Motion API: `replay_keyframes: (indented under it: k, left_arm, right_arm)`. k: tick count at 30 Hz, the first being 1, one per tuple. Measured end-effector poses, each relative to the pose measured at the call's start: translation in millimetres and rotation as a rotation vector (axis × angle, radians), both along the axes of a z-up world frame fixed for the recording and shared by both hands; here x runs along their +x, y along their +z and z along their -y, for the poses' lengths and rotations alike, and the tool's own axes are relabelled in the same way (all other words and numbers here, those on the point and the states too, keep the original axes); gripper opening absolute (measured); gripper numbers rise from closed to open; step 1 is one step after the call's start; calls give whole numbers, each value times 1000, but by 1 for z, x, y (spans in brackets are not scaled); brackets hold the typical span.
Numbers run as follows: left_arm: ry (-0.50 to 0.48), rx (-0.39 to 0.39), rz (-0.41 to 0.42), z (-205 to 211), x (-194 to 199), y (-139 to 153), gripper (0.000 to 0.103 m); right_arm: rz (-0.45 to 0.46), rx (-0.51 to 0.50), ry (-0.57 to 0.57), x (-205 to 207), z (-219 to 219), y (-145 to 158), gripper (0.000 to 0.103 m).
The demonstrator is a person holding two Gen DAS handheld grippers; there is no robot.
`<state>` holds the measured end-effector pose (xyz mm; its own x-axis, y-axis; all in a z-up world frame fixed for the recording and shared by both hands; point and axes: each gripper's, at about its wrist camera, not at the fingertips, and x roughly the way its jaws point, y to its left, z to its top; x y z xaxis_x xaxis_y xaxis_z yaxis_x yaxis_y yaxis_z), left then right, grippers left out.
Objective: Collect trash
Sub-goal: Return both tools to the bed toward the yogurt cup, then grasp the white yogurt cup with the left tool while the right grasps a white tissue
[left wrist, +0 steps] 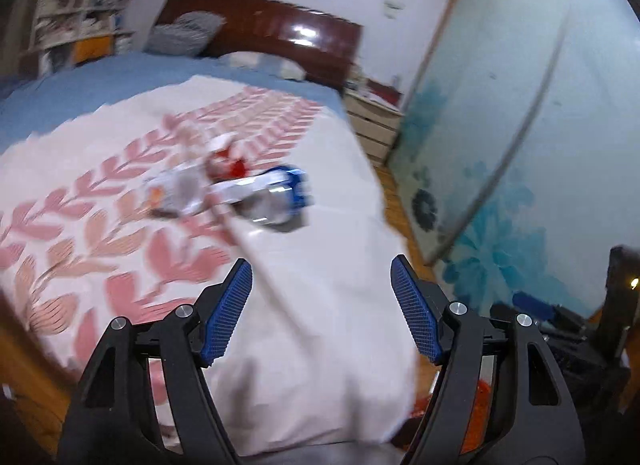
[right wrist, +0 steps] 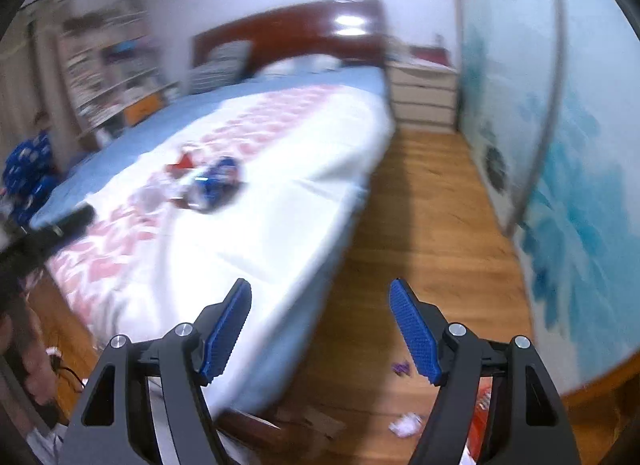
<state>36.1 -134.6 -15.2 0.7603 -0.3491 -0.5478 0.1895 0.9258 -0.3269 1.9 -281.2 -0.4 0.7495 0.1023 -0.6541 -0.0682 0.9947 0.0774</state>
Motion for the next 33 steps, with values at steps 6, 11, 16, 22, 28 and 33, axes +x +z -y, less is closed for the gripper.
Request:
replay_keyframes:
  k: [6,11,16,22,28,33]
  left_arm:
    - [19,27,-13,-49,30,-16,72]
    - [39,-15,-9,-84,68,-19,77]
    - [71,-36,-60,-109,111,-36,78]
    - [69,-43,-104,-127,151,-54,78]
    - [90,-118,-167,-135,171,-66,78]
    - [71,-102,-213,-127,183,-74,78]
  right_arm:
    - [32,26,60,59,-92,3,72]
    - [51,55,39,122,-136,0,72]
    - [31,50,35,196,-176,-14,72]
    - [-48,-52,33,270,-215,-55,71]
    - [-93,-51,41,290,-226,-76,29]
    - [-28,22,38,264,-211,-67,13]
